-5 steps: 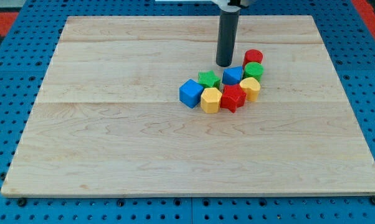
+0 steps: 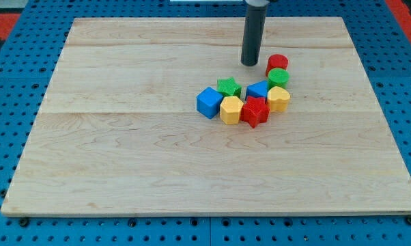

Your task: Move the red circle close to the blue triangle

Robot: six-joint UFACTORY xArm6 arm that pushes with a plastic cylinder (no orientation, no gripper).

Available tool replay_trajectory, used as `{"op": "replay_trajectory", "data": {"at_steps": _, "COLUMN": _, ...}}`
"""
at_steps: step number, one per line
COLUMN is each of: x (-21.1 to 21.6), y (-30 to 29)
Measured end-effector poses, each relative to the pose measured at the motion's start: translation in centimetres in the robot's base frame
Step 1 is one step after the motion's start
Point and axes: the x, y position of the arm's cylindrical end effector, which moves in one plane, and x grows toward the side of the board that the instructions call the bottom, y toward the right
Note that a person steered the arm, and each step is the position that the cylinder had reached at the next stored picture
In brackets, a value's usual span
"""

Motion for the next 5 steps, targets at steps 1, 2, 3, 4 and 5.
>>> {"op": "replay_trajectory", "data": {"at_steps": 1, "x": -3.3, "y": 0.3}}
{"op": "replay_trajectory", "data": {"at_steps": 2, "x": -2.7, "y": 7.3}}
{"op": "replay_trajectory", "data": {"at_steps": 3, "x": -0.3, "y": 11.7}}
{"op": "replay_trajectory", "data": {"at_steps": 4, "x": 0.4, "y": 8.9}}
{"op": "replay_trajectory", "data": {"at_steps": 5, "x": 0.9, "y": 3.3}}
